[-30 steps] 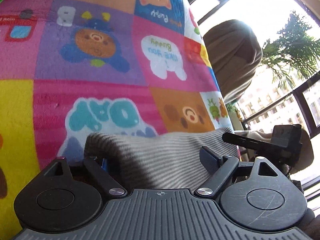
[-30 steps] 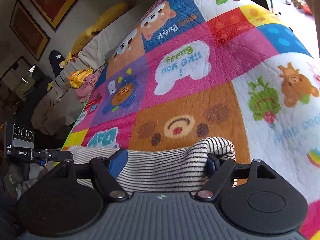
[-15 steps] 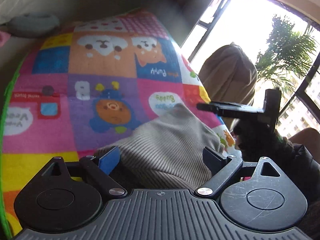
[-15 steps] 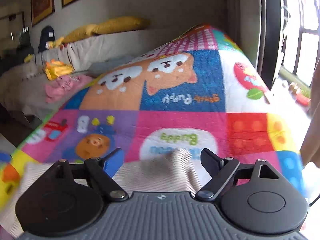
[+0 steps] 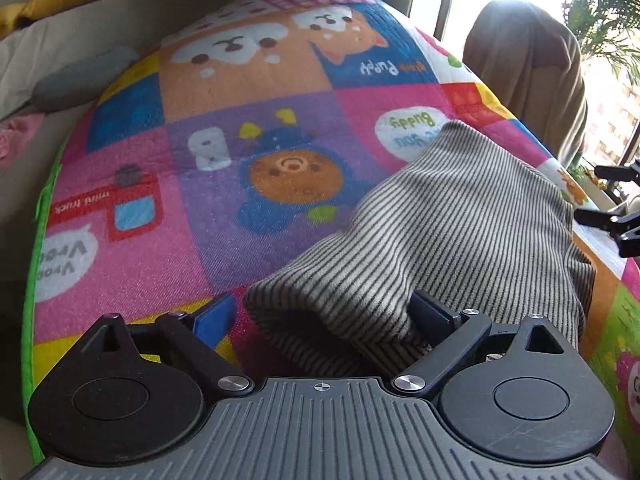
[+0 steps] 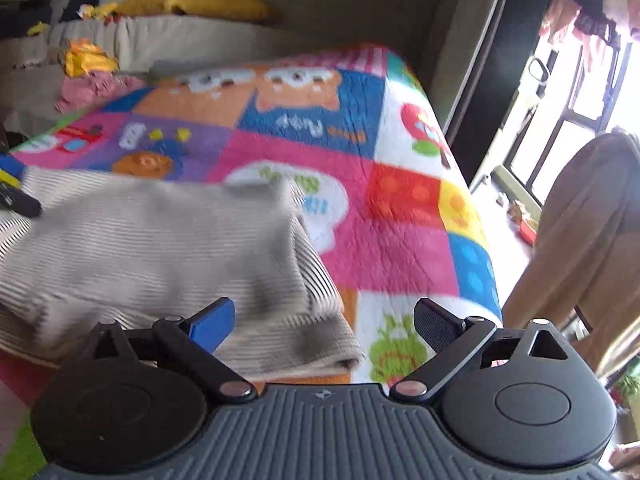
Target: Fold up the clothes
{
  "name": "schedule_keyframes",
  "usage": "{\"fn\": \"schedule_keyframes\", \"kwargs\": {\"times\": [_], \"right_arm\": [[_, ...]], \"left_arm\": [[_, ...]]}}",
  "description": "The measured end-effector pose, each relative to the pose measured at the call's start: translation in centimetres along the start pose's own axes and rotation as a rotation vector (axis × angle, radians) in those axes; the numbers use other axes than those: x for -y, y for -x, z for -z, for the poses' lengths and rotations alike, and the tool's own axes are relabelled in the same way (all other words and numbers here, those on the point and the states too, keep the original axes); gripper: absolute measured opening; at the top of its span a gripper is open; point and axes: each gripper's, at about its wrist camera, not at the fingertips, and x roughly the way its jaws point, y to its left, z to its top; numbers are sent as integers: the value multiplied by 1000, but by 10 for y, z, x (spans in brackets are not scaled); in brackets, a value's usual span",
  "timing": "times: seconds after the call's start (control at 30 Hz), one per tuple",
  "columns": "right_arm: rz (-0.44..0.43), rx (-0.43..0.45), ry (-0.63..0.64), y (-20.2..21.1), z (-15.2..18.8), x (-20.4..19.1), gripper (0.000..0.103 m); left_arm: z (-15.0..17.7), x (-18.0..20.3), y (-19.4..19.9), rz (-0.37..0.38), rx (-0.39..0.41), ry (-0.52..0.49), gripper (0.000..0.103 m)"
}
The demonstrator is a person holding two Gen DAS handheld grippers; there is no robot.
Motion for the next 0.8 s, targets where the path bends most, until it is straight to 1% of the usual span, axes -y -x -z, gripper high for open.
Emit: {"fn": "schedule_keyframes", "kwargs": {"times": [0.07,0.13,0.17,0.3,0.37,0.4,0.43,0.53,0.6,0.67,0.77,0.8], "right_arm": [[-46,72,-3,14,-11,-11,97],[-143,111,-4,19,-22,-31,99],[-194,111,4,17,-25,-45,99],[-306,37,66,-9,-15,-98,99],[-323,-29,117,-22,-1,-122,100],[-304,-3,117,-20,4,-124,103],[-289,18,118,-18,7,-126,103],[-289,11,150,-10,2,-120,103],[-276,37,168,0,2,-119,103],[-293,90,176,16,3,-120,103],[-363,141,216,30,5,-136,103],[-364,145,251,29,8,-147,103]], "left_arm": [[1,1,0,-7,0,-4,97],[0,1,0,-8,-1,0,97],[0,1,-1,-7,-1,3,97],[2,-3,-3,8,0,33,99],[4,-8,-5,17,-6,59,99],[6,-10,-5,22,-2,66,99],[7,-11,-4,27,2,66,100],[10,-10,-4,29,15,70,100],[11,-9,-4,28,27,80,100],[12,-8,-4,26,36,89,100],[11,-5,-4,20,36,93,100],[11,-4,-4,18,35,95,100]]}}
